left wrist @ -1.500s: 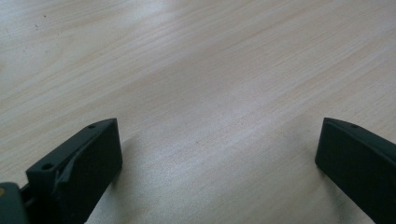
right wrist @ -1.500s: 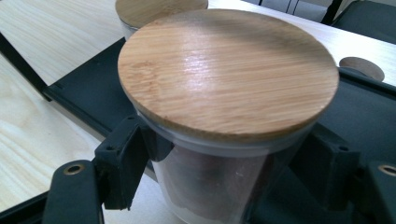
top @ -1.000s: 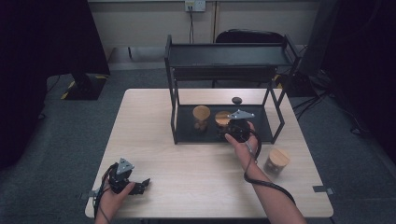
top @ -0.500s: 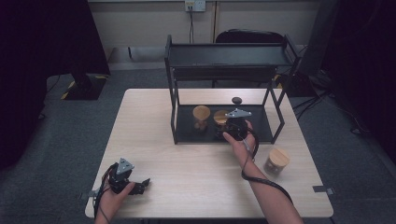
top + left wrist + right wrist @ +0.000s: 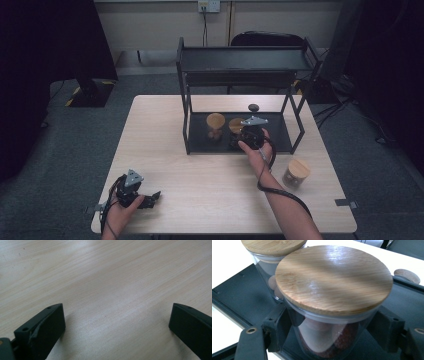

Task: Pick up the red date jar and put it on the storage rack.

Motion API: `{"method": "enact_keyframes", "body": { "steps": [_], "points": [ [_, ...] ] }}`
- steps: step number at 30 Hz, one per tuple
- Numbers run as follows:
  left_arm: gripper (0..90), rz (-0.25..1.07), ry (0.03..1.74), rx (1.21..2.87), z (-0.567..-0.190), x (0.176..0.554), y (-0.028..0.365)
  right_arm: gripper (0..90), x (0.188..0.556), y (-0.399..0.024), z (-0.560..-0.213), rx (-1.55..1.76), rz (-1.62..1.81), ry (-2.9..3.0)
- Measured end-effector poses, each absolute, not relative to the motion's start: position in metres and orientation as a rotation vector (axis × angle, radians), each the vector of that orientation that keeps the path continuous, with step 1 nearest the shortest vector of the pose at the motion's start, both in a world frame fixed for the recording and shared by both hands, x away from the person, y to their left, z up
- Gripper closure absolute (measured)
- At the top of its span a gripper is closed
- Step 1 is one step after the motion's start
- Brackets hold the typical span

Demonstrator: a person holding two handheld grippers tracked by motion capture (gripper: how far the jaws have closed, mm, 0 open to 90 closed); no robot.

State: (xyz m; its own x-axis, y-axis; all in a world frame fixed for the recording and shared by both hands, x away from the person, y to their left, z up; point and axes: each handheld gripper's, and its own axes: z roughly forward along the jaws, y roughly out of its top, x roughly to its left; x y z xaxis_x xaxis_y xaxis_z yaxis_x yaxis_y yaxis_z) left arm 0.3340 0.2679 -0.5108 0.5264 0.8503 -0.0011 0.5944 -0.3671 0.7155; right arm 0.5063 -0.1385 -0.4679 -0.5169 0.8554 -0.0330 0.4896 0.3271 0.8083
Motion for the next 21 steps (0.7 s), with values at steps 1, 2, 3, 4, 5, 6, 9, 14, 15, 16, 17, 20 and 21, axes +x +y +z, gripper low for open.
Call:
{"method": "enact_keyframes", "body": {
  "steps": [1, 2, 3, 4, 5, 6, 9, 14, 15, 16, 17, 20, 21],
  "points": [
    [0.2, 0.491, 1.168, 2.096, -0.5108, 0.334, 0.2679, 25.3, 0.5066, -0.1382, -0.4683, 1.182, 1.062, 2.136],
    [0.2, 0.491, 1.168, 2.096, -0.5108, 0.3341, 0.2679, 25.3, 0.507, -0.1379, -0.4686, 1.181, 1.063, 2.14],
    [0.2, 0.491, 1.168, 2.096, -0.5108, 0.334, 0.2679, 25.3, 0.5073, -0.1376, -0.469, 1.181, 1.063, 2.14],
    [0.2, 0.491, 1.168, 2.096, -0.5108, 0.3341, 0.2679, 25.3, 0.5076, -0.1373, -0.4694, 1.181, 1.061, 2.139],
    [0.2, 0.491, 1.168, 2.096, -0.5108, 0.334, 0.2679, 25.3, 0.5078, -0.1373, -0.4698, 1.179, 1.058, 2.141],
    [0.2, 0.491, 1.168, 2.096, -0.5108, 0.334, 0.2679, 25.3, 0.508, -0.1371, -0.4707, 1.178, 1.056, 2.139],
    [0.2, 0.491, 1.168, 2.096, -0.5108, 0.334, 0.2679, 25.3, 0.5087, -0.1373, -0.4724, 1.179, 1.056, 2.138],
    [0.2, 0.491, 1.168, 2.096, -0.5108, 0.334, 0.2679, 25.2, 0.5097, -0.1368, -0.4749, 1.177, 1.052, 2.14],
    [0.2, 0.491, 1.168, 2.096, -0.5108, 0.334, 0.2679, 25.2, 0.5099, -0.137, -0.4758, 1.183, 1.061, 2.138],
    [0.2, 0.491, 1.168, 2.096, -0.5108, 0.334, 0.2679, 25.2, 0.5104, -0.1375, -0.4762, 1.194, 1.069, 2.135],
    [0.2, 0.491, 1.168, 2.096, -0.5108, 0.334, 0.2679, 25.3, 0.511, -0.1376, -0.4763, 1.202, 1.073, 2.134],
    [0.2, 0.491, 1.168, 2.096, -0.5108, 0.334, 0.2679, 25.2, 0.5124, -0.137, -0.4757, 1.193, 1.064, 2.139],
    [0.2, 0.491, 1.168, 2.096, -0.5108, 0.334, 0.2679, 25.3, 0.5128, -0.1369, -0.4758, 1.195, 1.065, 2.138]
  ]
}}
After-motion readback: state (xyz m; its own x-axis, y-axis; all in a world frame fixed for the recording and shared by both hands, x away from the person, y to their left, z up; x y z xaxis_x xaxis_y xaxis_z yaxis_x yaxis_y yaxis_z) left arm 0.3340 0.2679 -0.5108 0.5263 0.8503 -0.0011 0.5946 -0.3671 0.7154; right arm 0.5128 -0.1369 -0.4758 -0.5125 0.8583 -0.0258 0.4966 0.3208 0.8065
